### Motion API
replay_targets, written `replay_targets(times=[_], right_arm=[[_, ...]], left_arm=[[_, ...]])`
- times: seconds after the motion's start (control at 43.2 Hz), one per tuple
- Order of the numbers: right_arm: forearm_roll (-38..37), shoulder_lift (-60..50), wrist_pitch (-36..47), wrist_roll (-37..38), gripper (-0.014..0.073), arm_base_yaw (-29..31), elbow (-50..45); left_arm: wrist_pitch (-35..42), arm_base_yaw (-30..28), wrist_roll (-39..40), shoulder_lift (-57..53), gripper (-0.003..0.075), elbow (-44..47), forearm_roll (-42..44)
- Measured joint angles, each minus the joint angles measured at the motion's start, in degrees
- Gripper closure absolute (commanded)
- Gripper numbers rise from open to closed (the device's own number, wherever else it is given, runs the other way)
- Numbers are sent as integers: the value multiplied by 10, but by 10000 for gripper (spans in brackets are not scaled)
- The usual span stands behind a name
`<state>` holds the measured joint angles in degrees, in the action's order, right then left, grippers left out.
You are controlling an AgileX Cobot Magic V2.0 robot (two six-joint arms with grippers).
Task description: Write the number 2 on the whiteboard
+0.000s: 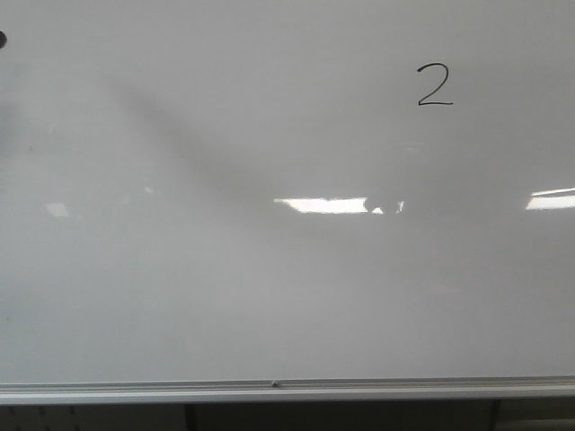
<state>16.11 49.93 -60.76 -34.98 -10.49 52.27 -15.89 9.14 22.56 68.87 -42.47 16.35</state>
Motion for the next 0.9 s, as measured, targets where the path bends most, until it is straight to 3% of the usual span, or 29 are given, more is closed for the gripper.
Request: replay_targets(times=[0.185,0.486,0.602,0.903], right_arm=[[0,0,6,0,105,0,0],[0,0,14,-1,105,0,0],[0,0,14,-1,105,0,0],[0,0,15,-1,105,0,0]], left_arm=[[254,-67,14,20,741,97,-7],[489,-82,4,133,740,108,-12],[543,-82,-38,172,740,108,-23],[564,-82,-112,221,740,82,-53]])
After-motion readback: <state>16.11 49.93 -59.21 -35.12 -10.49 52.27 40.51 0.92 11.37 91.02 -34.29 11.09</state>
